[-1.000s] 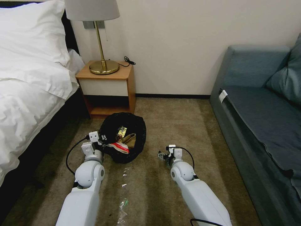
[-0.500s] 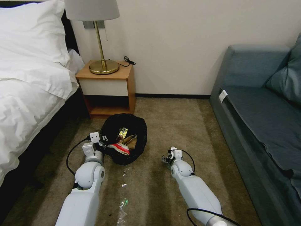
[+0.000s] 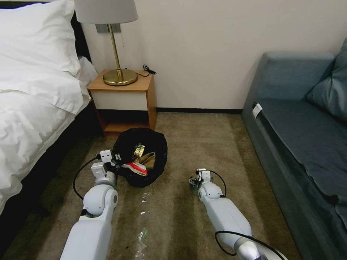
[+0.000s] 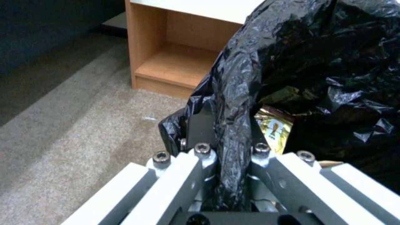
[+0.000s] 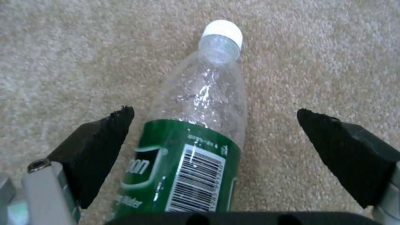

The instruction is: Pick up the trash bin, then pick up the garbage on the floor and place it into the trash bin.

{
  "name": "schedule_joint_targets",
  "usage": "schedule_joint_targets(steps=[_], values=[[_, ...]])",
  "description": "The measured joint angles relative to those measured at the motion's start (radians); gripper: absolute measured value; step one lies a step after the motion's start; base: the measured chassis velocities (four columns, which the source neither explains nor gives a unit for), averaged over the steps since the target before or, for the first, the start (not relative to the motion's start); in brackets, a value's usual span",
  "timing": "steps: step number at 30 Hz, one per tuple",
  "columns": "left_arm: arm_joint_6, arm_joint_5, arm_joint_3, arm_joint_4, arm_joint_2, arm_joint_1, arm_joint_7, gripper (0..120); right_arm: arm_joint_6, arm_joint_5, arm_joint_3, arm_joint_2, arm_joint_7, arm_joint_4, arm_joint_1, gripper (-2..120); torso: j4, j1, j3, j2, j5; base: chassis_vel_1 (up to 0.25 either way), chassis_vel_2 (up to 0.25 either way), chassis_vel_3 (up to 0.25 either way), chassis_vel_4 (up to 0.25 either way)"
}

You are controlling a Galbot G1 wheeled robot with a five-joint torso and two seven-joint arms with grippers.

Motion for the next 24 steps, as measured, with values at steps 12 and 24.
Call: schedule_joint_targets(steps=[12,24], values=[[-0.003,-0.001,-0.007,-0.005,-0.007,0.005,0.001,2,0.012,-0.011,0.019,0.013,-0.024,-0.04,0.002,94,0.0,0.0,0.0,0.0,0.0,0.0,0.0,0.0,0.0],[-0.005,-0.002,-0.014,-0.016,-0.006,0.016,0.003,2,0.043,-0.041,0.043,0.037,-0.028,-0.075,0.0,53,0.0,0.0,0.0,0.0,0.0,0.0,0.0,0.0,0.0]])
